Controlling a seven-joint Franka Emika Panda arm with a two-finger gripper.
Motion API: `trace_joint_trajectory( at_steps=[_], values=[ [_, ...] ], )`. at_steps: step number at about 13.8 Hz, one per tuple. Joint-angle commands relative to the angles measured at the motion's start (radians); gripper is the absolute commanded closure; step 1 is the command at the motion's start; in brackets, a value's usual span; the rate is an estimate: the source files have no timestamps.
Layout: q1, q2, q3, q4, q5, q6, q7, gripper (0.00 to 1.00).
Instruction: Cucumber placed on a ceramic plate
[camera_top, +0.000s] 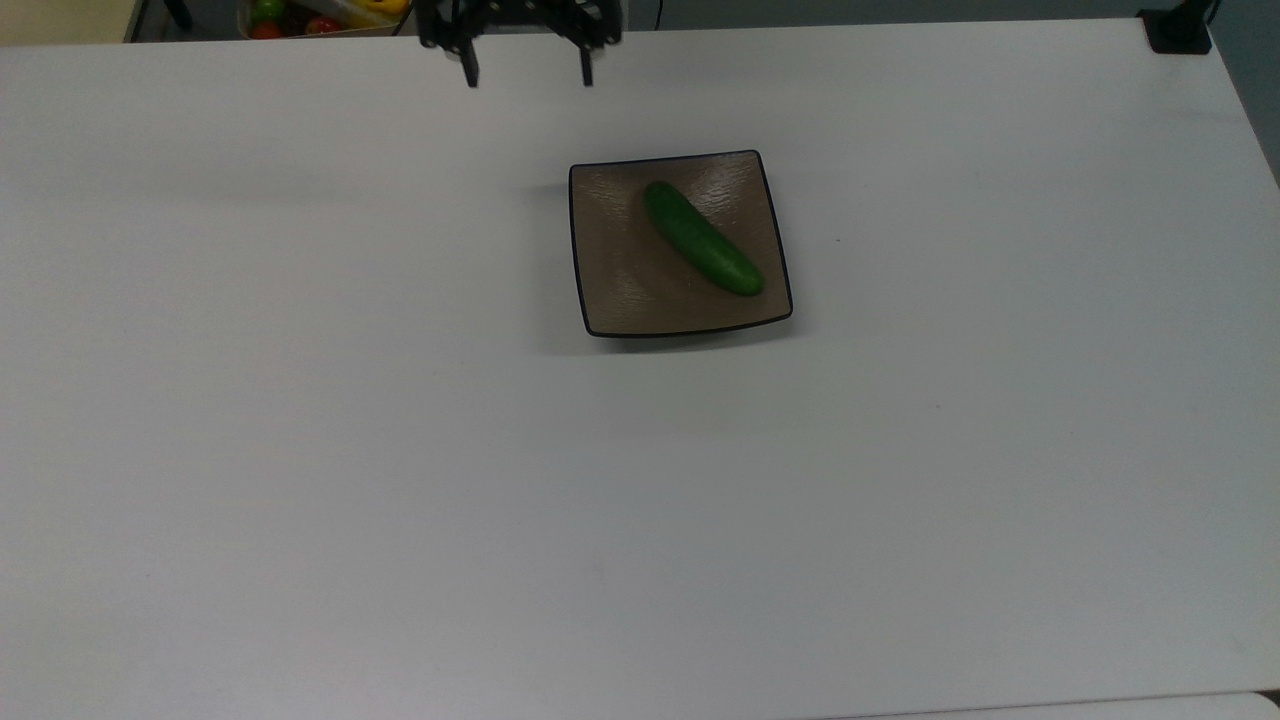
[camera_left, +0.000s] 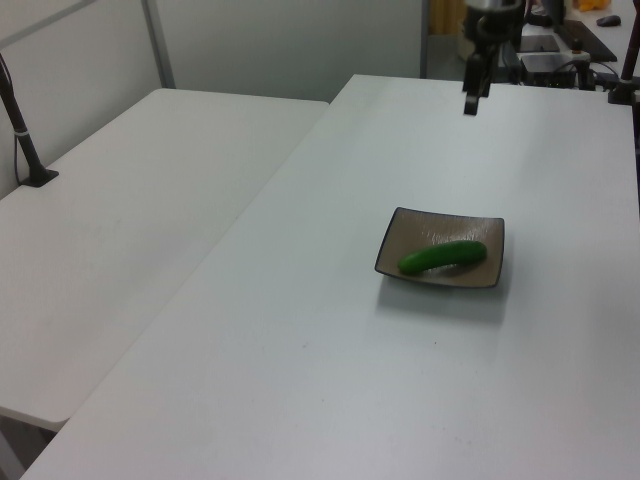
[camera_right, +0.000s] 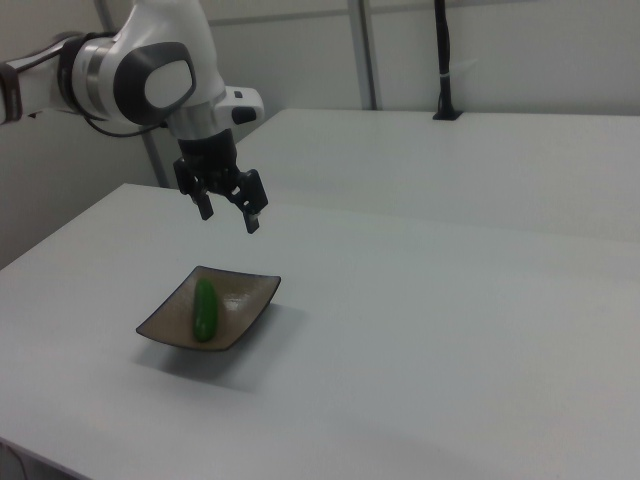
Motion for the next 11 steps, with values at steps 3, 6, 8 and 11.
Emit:
trace_joint_trajectory(
  at_steps=[3, 6, 8, 11],
  values=[
    [-0.144, -0.016, 0.136, -0.007, 0.031, -0.021, -0.037, 0.0],
    [-0.148, -0.007, 0.159, -0.007, 0.017, -0.027, -0.02, 0.0],
    [-0.146, -0.004, 0.164, -0.007, 0.006, -0.026, -0.022, 0.0],
    [-0.128, -0.005, 0.165, -0.008, -0.053, -0.035, -0.02, 0.0]
  ],
)
